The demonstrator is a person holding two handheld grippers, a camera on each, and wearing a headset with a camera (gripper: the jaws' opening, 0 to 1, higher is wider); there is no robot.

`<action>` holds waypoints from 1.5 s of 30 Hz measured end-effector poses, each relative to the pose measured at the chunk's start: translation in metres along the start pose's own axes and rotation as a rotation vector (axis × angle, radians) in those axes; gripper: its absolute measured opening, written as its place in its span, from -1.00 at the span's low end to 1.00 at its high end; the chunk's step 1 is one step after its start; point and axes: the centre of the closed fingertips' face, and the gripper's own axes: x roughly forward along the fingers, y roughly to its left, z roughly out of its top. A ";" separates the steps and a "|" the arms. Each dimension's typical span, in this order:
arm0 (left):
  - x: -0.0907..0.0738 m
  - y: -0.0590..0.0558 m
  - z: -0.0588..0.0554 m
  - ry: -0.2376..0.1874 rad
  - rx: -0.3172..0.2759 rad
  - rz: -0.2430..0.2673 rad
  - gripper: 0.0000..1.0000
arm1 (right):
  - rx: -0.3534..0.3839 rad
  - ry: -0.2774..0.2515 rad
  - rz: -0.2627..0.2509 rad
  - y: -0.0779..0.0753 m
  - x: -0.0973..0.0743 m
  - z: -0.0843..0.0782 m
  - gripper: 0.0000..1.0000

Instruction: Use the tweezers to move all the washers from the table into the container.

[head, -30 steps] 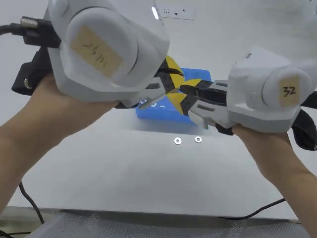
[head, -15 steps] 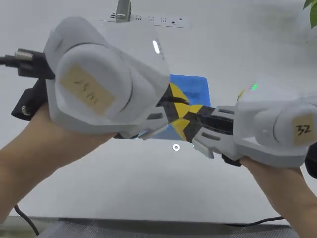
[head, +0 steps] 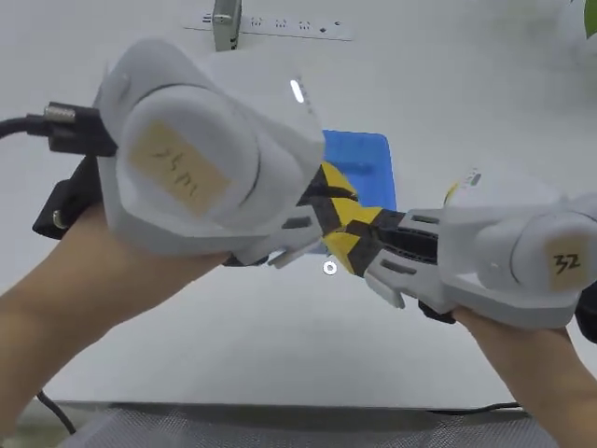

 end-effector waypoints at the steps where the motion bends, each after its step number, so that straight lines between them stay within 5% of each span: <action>1: 0.000 0.000 0.001 -0.002 -0.002 0.003 -1.00 | -0.002 0.003 -0.002 0.000 0.000 -0.001 -0.92; 11: -0.002 -0.001 0.001 -0.005 -0.052 -0.008 -0.84 | -0.009 0.018 -0.013 -0.002 -0.002 -0.008 -0.92; 20: 0.001 -0.006 -0.005 0.011 -0.079 -0.025 -1.00 | -0.009 0.025 -0.015 -0.001 0.000 -0.012 -0.92; 45: 0.025 -0.003 -0.042 0.073 -0.058 -0.029 -1.00 | -0.040 0.106 -0.024 -0.009 0.027 -0.047 -0.90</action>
